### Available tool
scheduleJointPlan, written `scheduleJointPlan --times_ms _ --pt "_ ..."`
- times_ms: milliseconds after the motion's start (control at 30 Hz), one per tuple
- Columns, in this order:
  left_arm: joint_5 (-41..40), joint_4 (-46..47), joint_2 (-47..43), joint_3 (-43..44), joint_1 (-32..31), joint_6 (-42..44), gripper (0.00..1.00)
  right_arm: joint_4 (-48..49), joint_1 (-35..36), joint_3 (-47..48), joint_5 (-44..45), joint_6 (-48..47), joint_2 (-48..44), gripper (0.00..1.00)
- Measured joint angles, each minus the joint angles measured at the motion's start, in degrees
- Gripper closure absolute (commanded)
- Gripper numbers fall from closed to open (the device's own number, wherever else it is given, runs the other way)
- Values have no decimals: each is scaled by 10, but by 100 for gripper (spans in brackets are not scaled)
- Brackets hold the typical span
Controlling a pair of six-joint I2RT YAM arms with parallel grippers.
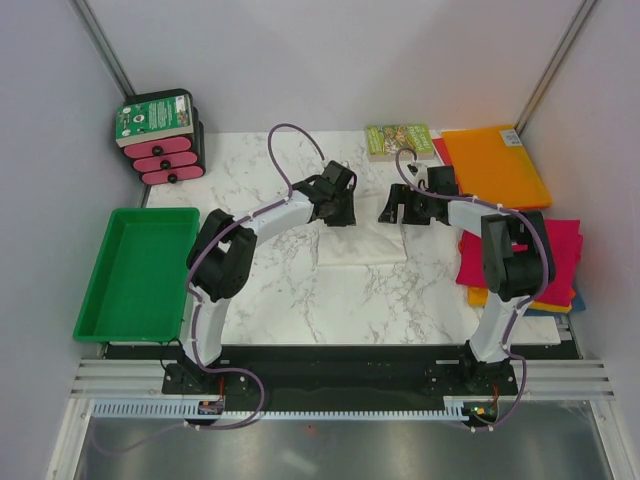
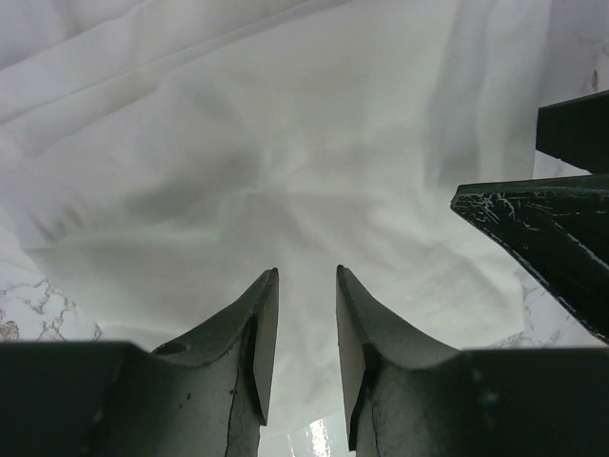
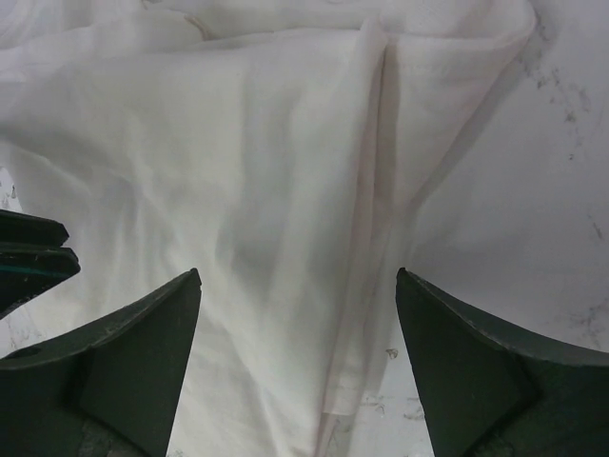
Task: Fold and stack the t-shirts
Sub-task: Put the neatly folded tshirt into the corner of the board with the right arm
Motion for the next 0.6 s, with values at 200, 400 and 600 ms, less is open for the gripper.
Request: scheduleJointPlan --times_ms 200,400,600 --pt "0 -2 0 -5 0 0 64 17 0 -4 -23 10 7 15" --pt "1 -2 0 -5 -2 0 64 39 3 -22 -37 7 5 30" --pt "11 -1 0 -5 -4 0 64 25 10 -26 -42 9 6 58"
